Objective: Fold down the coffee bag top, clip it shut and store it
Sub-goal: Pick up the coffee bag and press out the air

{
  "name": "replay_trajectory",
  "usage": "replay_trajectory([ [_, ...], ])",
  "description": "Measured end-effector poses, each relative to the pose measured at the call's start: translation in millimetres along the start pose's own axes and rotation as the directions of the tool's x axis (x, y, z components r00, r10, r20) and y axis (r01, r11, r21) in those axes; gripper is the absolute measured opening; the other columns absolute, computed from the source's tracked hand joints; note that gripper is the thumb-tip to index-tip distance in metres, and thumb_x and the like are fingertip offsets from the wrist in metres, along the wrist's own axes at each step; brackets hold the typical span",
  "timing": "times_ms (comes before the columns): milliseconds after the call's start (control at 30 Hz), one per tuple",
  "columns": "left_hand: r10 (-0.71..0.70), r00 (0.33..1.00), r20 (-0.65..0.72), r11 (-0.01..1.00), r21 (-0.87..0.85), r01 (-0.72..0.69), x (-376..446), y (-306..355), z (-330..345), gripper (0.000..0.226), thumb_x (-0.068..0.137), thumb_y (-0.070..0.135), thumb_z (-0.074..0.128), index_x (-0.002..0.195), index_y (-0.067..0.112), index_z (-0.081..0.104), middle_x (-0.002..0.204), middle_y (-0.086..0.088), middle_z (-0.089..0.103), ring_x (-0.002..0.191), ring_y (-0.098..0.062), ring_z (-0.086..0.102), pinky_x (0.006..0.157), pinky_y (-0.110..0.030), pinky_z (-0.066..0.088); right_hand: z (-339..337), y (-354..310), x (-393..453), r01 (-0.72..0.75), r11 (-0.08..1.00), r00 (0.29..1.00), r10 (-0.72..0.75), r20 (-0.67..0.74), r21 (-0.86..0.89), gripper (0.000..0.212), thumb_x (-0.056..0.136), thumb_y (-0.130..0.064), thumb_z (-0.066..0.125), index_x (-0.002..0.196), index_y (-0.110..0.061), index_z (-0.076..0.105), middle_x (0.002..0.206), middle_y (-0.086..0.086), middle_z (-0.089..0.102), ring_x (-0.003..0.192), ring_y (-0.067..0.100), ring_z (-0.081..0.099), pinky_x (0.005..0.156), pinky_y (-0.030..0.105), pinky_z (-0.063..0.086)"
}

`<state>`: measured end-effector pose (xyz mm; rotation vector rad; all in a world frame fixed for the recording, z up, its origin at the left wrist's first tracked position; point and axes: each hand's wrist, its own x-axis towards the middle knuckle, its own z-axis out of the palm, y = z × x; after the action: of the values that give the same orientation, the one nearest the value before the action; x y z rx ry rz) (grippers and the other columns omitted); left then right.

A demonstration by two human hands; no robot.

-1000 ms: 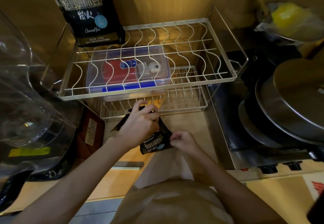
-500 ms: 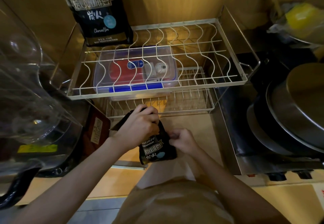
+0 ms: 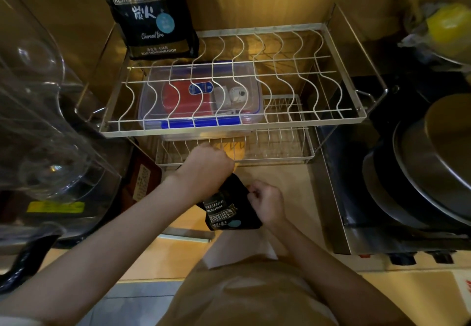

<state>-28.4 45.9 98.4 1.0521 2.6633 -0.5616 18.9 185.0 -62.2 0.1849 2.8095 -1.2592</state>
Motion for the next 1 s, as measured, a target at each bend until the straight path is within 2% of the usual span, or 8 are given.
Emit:
replay_trajectory([
  [267, 0.098, 0.994, 0.046, 0.990, -0.104, -0.093, 7.3, 2.9, -7.0, 0.015, 0.078, 0.014, 0.064, 0.089, 0.005, 0.063, 0.075, -0.008, 0.056, 0.074, -0.027, 0.060, 0.058, -0.033, 0.044, -0.1, 2.6, 4.3, -0.057, 0.998, 0.998, 0.057, -0.008, 0.003, 0.006, 0.078, -0.007, 0.057, 0.081, -0.008, 0.062, 0.082, 0.016, 0.071, 0.077, 0.032, 0.064, 0.067, 0.038, 0.051],
  [400, 0.116, 0.993, 0.031, 0.990, -0.083, -0.113, 11.6, 8.5, -11.4, 0.012, 0.081, 0.008, 0.060, 0.091, 0.003, 0.062, 0.087, -0.012, 0.064, 0.080, -0.030, 0.062, 0.059, -0.033, 0.041, 1.0, 5.4, 4.9, -0.106, 0.994, 0.994, 0.105, 0.015, 0.028, 0.006, 0.079, -0.007, 0.055, 0.082, -0.009, 0.060, 0.085, 0.016, 0.071, 0.080, 0.032, 0.064, 0.069, 0.039, 0.052],
  [500, 0.145, 0.989, 0.018, 0.987, -0.068, -0.143, 13.8, 15.1, -13.8, 0.013, 0.085, 0.006, 0.052, 0.093, 0.003, 0.061, 0.093, -0.014, 0.066, 0.084, -0.031, 0.062, 0.065, -0.034, 0.043, -6.4, 5.8, 7.5, -0.120, 0.991, 0.987, 0.114, 0.109, 0.055, 0.012, 0.080, 0.001, 0.051, 0.084, -0.005, 0.062, 0.089, 0.019, 0.070, 0.085, 0.032, 0.064, 0.073, 0.036, 0.052],
  [600, 0.193, 0.981, 0.002, 0.981, -0.020, -0.193, 15.5, 22.1, -18.8, 0.018, 0.088, 0.005, 0.043, 0.091, 0.005, 0.061, 0.095, -0.013, 0.067, 0.086, -0.031, 0.063, 0.073, -0.036, 0.042, -29.5, -11.8, 10.1, -0.158, 0.954, 0.963, 0.092, 0.253, 0.255, 0.028, 0.082, 0.006, 0.046, 0.093, -0.011, 0.066, 0.084, -0.003, 0.070, 0.083, 0.014, 0.062, 0.066, 0.013, 0.046],
  [733, 0.202, 0.979, 0.038, 0.979, 0.029, -0.203, 23.9, 29.9, -26.8, 0.016, 0.088, 0.009, 0.045, 0.091, 0.011, 0.061, 0.099, -0.009, 0.068, 0.092, -0.028, 0.063, 0.095, -0.037, 0.039, -61.3, -35.3, 11.0, -0.306, 0.845, 0.842, 0.026, 0.539, 0.439, 0.031, 0.060, -0.008, 0.053, 0.066, -0.036, 0.066, 0.062, -0.019, 0.065, 0.064, -0.007, 0.057, 0.057, 0.012, 0.043],
  [800, 0.183, 0.983, 0.008, 0.981, -0.067, -0.182, 27.2, 27.4, -30.7, 0.015, 0.086, 0.011, 0.049, 0.094, 0.011, 0.062, 0.102, -0.009, 0.067, 0.098, -0.027, 0.061, 0.098, -0.038, 0.036, -66.2, -39.6, 10.9, -0.217, 0.907, 0.810, -0.038, 0.585, 0.360, 0.030, 0.065, -0.017, 0.070, 0.080, -0.040, 0.060, 0.082, -0.019, 0.064, 0.076, -0.009, 0.059, 0.063, 0.010, 0.047],
  [867, 0.143, 0.978, -0.155, 0.950, -0.255, -0.179, 22.4, 21.6, -30.4, 0.018, 0.085, 0.013, 0.052, 0.100, 0.013, 0.063, 0.106, -0.007, 0.066, 0.104, -0.025, 0.057, 0.095, -0.036, 0.036, -63.9, -42.7, 12.9, -0.100, 0.936, 0.865, -0.085, 0.495, 0.336, 0.037, 0.066, -0.016, 0.079, 0.082, -0.041, 0.058, 0.088, -0.018, 0.063, 0.081, -0.010, 0.059, 0.067, 0.009, 0.049],
  [1000, -0.285, 0.820, -0.496, 0.560, -0.781, -0.278, -19.3, 10.9, -3.3, 0.034, 0.077, 0.013, 0.067, 0.110, 0.015, 0.061, 0.104, -0.001, 0.067, 0.094, -0.012, 0.061, 0.085, -0.026, 0.050, -61.3, -43.8, 12.5, -0.087, 0.892, 0.909, -0.111, 0.402, 0.443, 0.027, 0.069, -0.005, 0.076, 0.088, -0.022, 0.069, 0.090, 0.000, 0.071, 0.083, -0.003, 0.065, 0.072, 0.012, 0.050],
])
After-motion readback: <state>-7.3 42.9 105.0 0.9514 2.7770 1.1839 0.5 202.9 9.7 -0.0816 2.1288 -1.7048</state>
